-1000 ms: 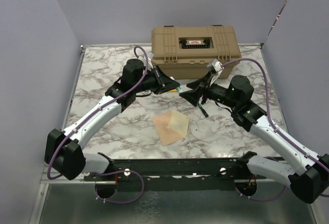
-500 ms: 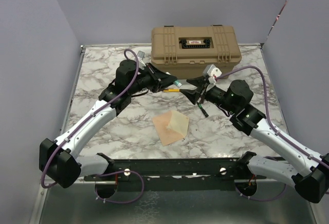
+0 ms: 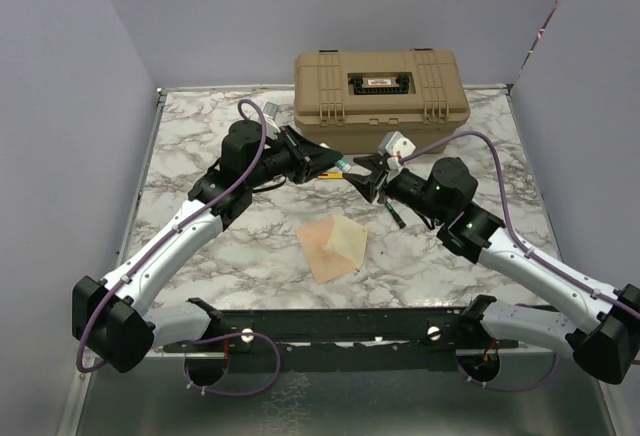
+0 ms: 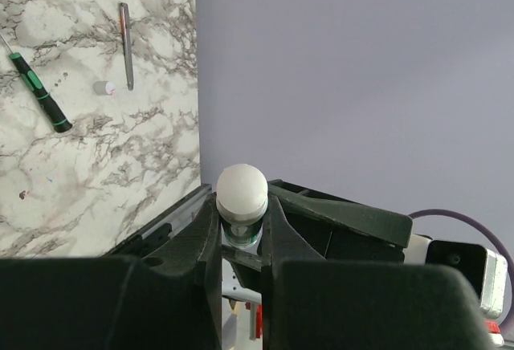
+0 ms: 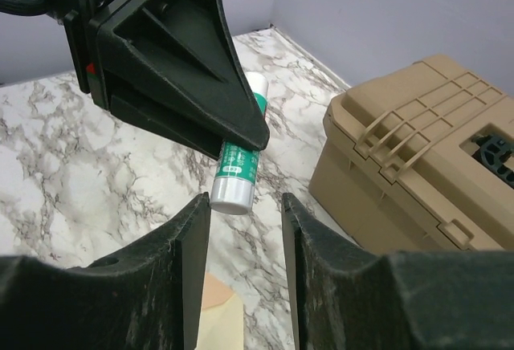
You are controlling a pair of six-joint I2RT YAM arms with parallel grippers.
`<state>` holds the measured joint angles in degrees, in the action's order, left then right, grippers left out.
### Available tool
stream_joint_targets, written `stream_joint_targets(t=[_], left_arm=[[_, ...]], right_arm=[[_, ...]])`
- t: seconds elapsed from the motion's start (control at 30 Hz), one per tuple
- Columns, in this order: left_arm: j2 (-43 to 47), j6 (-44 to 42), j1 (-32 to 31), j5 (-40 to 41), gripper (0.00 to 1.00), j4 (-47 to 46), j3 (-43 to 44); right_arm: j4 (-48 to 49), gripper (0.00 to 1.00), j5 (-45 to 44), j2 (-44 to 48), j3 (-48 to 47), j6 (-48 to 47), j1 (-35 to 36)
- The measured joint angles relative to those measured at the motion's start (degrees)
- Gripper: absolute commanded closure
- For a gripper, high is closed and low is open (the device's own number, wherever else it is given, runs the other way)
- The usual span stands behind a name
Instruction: Place the letter into the envelope and seal it
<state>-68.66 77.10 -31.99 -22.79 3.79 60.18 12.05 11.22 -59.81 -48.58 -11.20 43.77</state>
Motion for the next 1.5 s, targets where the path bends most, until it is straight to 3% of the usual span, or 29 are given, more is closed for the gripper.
stream_joint_targets(t=[0.17,0.3,0.47,0.53,0.67,0.77,0.8,0.93,1.07,1.3,1.5], left_arm=[[0.42,-0.07,0.00,-0.07,1.00,0.00,-0.09],[0.50,-0.24,0.00,-0.04,1.00,-0.04,-0.09],[0.74,-0.42,0.04,-0.07,1.00,-0.31,-0.11],[0.81,-0.44,0.09,-0.09,1.00,-0.31,-0.11],[0.83,-0.66,0.09,-0.31,1.00,-0.33,-0.11],[0.83,-1.07,0.02,-0.98,1.00,-0.28,-0.39],[0.83,-1.14,0.02,-1.09,1.00,-0.26,-0.52],[0.83,-1.29,0.02,-1.20,1.00,-0.35,-0.85],[0.85,-1.31,0.07,-1.18,1.00,-0.52,-0.90],[1.01,-2.67,0.09,-1.20,1.00,-0.35,-0.90],[3.43,-4.94,0.11,-1.66,1.00,-4.07,-0.83]], right_arm=[[0.59,0.54,-0.57,-0.85,-0.04,-0.94,0.57],[0.98,0.74,-0.83,-1.88,-0.11,-1.29,0.76],[1.46,0.76,-0.92,-1.99,-0.11,-0.83,1.18],[1.60,0.74,-0.94,-1.99,-0.11,-0.59,1.18],[1.81,0.56,-0.92,-1.95,-0.11,0.63,1.18],[2.45,0.53,-0.92,-1.88,-0.11,1.27,1.18],[2.69,0.55,-0.92,-1.86,-0.11,1.33,1.18],[2.86,0.81,-0.74,-1.75,-0.11,1.81,1.18],[2.69,0.99,-0.35,-1.70,-0.11,2.51,1.29],[1.11,0.99,0.42,-1.49,-0.79,8.55,1.14],[-0.68,0.99,1.07,-1.46,-4.31,29.44,0.13]])
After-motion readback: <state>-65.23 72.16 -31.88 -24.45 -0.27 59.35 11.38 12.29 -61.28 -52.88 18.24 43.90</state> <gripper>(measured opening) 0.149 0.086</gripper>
